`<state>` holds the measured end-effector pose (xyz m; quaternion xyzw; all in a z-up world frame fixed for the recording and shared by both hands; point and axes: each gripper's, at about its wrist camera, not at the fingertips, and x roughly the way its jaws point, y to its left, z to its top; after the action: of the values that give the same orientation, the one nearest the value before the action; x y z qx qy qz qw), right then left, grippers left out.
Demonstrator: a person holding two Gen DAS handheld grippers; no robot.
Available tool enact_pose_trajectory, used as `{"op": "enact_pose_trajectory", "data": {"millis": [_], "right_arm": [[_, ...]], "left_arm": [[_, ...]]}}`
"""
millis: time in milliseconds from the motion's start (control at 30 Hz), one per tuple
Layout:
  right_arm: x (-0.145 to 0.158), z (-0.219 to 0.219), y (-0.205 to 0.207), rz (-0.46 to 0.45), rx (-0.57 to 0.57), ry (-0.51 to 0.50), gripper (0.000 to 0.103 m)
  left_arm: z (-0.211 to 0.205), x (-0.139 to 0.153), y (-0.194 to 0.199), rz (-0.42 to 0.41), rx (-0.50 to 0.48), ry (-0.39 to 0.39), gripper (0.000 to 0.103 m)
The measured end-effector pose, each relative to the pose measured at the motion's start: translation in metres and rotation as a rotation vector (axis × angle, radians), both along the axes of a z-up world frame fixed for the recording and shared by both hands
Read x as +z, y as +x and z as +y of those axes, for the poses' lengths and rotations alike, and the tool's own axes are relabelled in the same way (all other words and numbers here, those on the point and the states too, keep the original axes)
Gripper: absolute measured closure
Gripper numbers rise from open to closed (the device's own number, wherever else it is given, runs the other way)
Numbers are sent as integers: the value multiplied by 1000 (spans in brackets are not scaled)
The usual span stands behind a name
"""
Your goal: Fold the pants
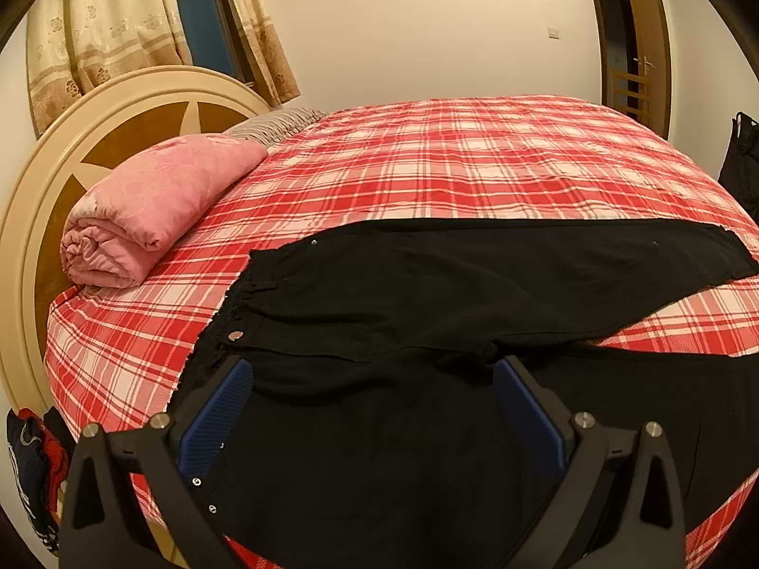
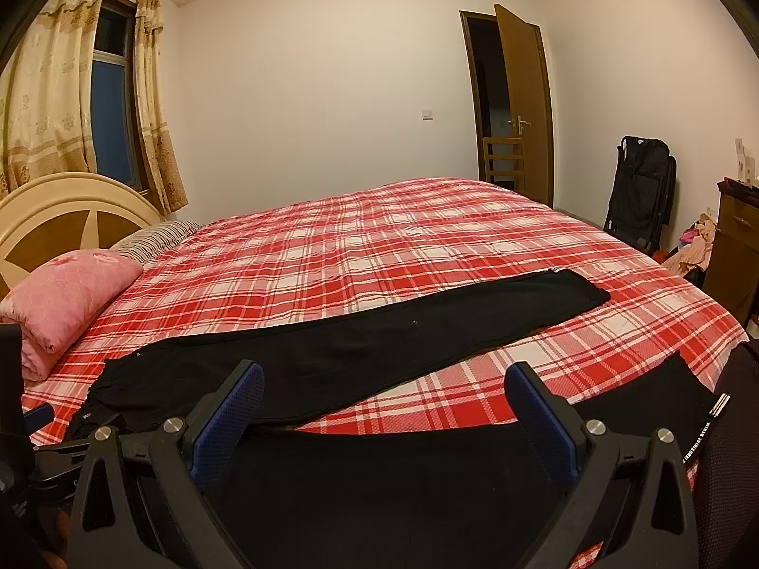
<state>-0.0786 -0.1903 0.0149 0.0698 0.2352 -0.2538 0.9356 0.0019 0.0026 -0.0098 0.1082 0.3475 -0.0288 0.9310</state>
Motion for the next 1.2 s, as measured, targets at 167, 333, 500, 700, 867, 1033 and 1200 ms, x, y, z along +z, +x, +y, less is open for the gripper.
{"op": "enact_pose_trajectory", "data": {"millis": [167,333,500,700,867,1033,1200], "right_arm": [[-1,0,2,3,-1,1,1],[-1,0,2,6,0,3,1],[-1,1,2,6,1,3,1],[-1,2,2,6,-1,5,1],[-1,2,2,8,0,7,1],[-1,2,3,8,-1,8,1],[-2,1,3,12,-1,14,1]], "left_arm": [[0,0,0,1,2,0,0],[1,-1,0,4,4,-1,0],[1,0,0,4,4,-1,0],[2,-1,0,7,3,-2,0],[3,-1,-1,9,2,0,0],[3,-2,0,13,0,-1,0],[2,-2,-1,18,0,0,0]]}}
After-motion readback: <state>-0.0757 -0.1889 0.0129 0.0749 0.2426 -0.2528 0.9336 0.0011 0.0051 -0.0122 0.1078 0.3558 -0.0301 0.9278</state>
